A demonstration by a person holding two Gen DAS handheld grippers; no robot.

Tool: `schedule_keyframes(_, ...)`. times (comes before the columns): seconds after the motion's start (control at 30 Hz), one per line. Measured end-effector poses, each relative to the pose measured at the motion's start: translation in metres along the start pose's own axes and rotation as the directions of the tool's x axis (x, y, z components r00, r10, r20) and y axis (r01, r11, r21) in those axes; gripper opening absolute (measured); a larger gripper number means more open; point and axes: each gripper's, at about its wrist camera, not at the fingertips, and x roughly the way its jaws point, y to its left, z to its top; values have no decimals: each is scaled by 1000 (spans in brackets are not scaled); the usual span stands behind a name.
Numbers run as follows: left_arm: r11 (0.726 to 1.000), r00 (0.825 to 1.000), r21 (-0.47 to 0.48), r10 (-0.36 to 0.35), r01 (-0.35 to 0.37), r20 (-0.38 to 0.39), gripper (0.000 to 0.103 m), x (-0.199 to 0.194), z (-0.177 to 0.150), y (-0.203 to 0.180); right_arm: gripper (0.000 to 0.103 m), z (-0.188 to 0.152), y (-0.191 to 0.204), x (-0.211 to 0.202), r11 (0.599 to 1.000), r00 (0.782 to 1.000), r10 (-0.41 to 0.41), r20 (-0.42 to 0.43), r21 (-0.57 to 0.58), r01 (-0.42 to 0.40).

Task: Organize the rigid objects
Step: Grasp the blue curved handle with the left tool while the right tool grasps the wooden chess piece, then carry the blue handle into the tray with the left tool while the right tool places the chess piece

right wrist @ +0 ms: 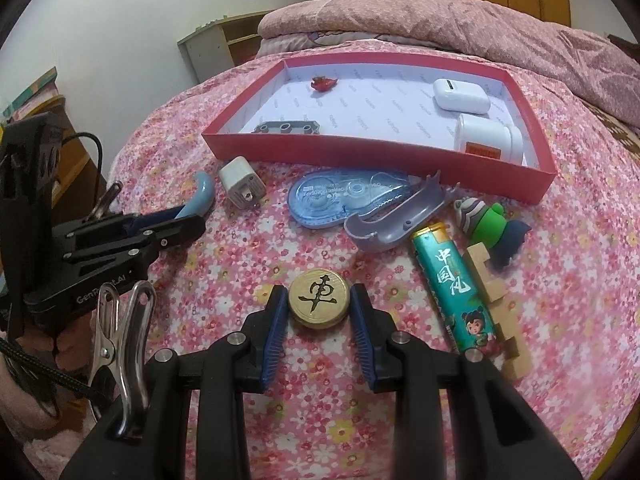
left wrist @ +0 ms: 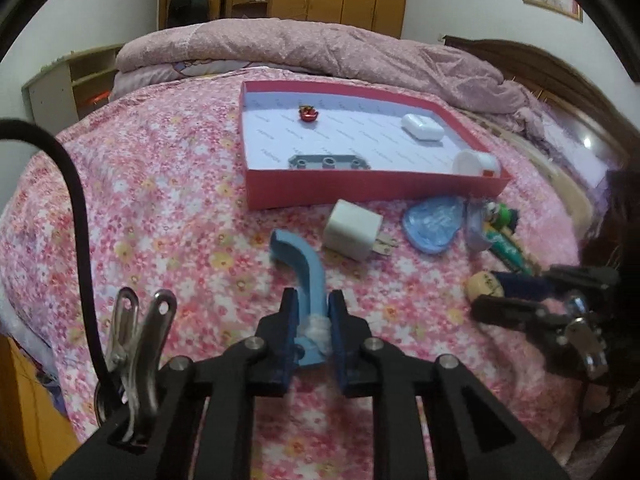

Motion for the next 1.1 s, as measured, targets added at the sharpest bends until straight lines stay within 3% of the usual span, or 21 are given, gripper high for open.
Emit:
schedule_keyframes(0.53,1000,995,-18,-16,18,99,16,-35,29,-10,33,2,1,-15,999,998,44,45,-1,-44)
schedule_keyframes(1.1,1000,993,10,19,-20,115,16,16,102,-16,33,15,-20,-35,999,995,28,93,32,-31)
